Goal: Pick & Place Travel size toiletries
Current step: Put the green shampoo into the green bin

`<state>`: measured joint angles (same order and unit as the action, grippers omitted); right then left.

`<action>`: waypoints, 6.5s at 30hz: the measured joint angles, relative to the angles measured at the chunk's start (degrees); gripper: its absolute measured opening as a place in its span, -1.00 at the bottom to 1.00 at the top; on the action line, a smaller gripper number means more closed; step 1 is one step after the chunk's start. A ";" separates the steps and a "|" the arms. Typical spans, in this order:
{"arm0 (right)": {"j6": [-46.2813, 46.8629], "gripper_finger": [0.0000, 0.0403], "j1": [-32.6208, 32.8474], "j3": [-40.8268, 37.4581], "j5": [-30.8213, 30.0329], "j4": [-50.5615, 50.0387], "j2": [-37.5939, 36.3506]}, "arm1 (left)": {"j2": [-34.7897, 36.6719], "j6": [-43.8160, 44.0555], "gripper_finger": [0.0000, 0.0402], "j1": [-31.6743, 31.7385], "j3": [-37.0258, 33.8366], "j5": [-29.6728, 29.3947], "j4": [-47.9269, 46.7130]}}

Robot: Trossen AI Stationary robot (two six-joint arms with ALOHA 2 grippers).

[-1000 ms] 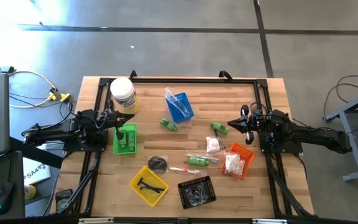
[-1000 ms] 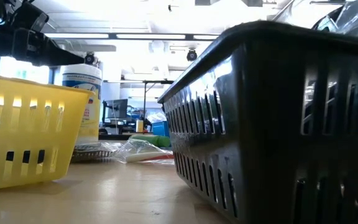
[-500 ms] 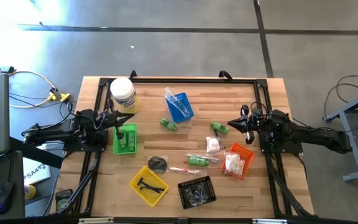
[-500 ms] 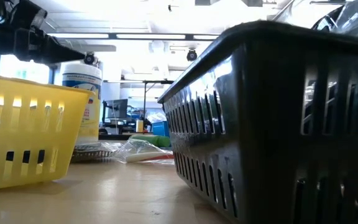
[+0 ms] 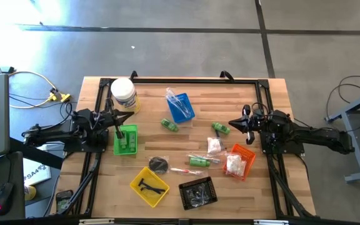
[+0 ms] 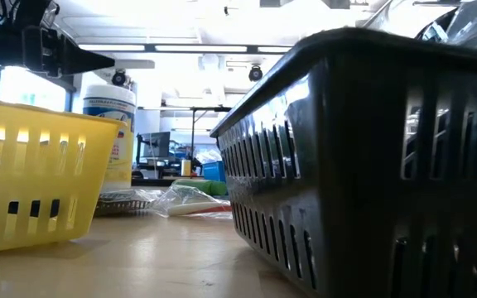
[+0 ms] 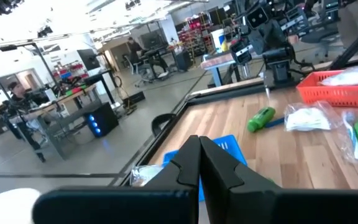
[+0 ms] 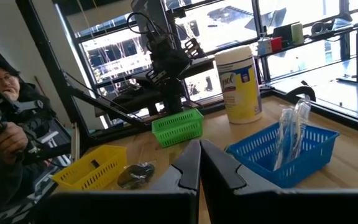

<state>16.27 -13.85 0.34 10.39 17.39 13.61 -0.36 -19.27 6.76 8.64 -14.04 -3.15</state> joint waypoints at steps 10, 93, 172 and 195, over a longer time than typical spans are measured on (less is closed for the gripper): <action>-0.01 -0.99 0.00 0.00 0.00 0.02 0.00 | 0.00 0.04 -1.00 0.00 0.00 0.82 0.02; -3.34 0.13 18.32 36.50 -5.55 0.27 58.06 | 0.00 1.11 -1.00 -0.02 -0.05 3.95 3.14; 2.07 0.13 30.47 51.06 -10.44 -24.04 85.24 | -0.04 5.30 -1.00 -0.02 -0.07 4.22 1.68; -2.32 0.07 29.81 51.01 -12.32 -25.04 87.54 | -0.04 5.90 -1.00 -0.02 -0.07 4.54 1.66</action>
<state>13.95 15.97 51.35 -1.93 -7.66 101.14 -0.40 -13.37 6.75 8.58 -9.50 -1.50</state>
